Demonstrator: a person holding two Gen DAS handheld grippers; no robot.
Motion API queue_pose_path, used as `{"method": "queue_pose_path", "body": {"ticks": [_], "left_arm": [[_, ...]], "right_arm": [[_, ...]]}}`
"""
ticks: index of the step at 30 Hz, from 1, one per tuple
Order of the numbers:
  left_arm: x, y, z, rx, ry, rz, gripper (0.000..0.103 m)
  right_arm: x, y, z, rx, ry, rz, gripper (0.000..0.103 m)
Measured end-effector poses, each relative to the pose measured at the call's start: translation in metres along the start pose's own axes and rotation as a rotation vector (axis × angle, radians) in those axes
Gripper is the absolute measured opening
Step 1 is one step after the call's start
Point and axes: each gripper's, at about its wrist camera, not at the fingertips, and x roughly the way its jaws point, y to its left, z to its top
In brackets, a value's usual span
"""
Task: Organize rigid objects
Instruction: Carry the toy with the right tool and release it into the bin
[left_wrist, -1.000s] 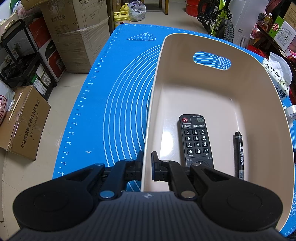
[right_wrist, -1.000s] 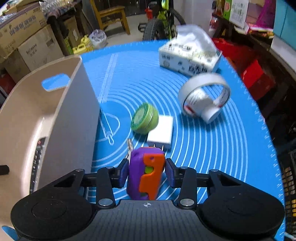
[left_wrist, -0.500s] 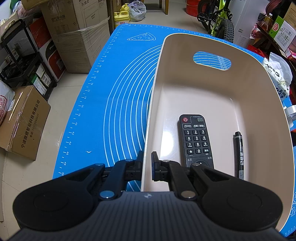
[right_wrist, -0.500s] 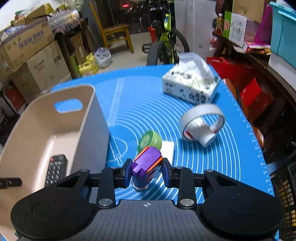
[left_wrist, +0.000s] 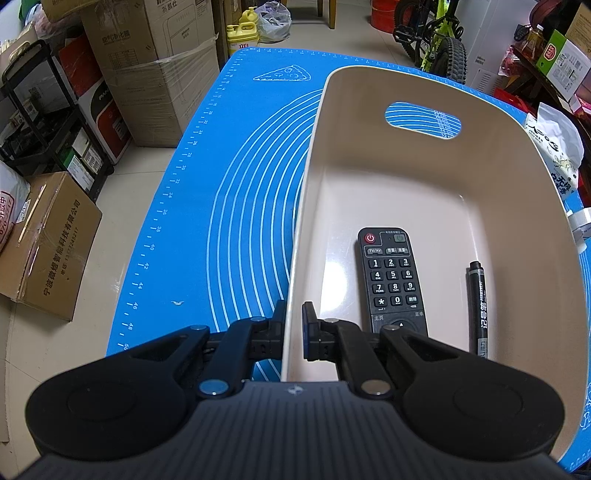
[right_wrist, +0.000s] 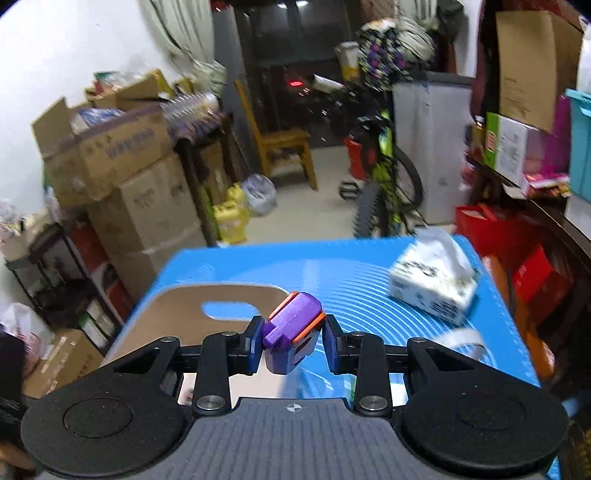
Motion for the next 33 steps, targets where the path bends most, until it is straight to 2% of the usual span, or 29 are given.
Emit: {"method": "queue_pose_path", "body": {"ticks": [6, 12, 18, 25, 27, 29, 33], "left_arm": [[-0.001, 0.0, 0.0, 0.008, -0.001, 0.006, 0.009], [-0.001, -0.001, -0.001, 0.014, -0.002, 0.009, 0.009], [0.0, -0.002, -0.001, 0.019, -0.003, 0.013, 0.009], [0.0, -0.003, -0.001, 0.021, -0.003, 0.017, 0.009], [0.001, -0.003, 0.0, 0.021, -0.002, 0.019, 0.009], [0.001, -0.002, 0.0, 0.021, -0.002, 0.018, 0.009], [0.001, -0.002, 0.0, 0.021, -0.002, 0.016, 0.009]], "right_arm": [[0.017, 0.037, -0.003, -0.054, 0.027, 0.093, 0.041], [0.047, 0.077, -0.031, -0.163, 0.14, 0.153, 0.041], [0.074, 0.097, -0.055, -0.199, 0.273, 0.166, 0.041], [0.091, 0.1, -0.075, -0.208, 0.38, 0.152, 0.041], [0.092, 0.1, -0.074, -0.21, 0.385, 0.15, 0.044], [0.091, 0.098, -0.072, -0.209, 0.385, 0.15, 0.053], [0.079, 0.087, -0.063, -0.202, 0.342, 0.166, 0.054]]}}
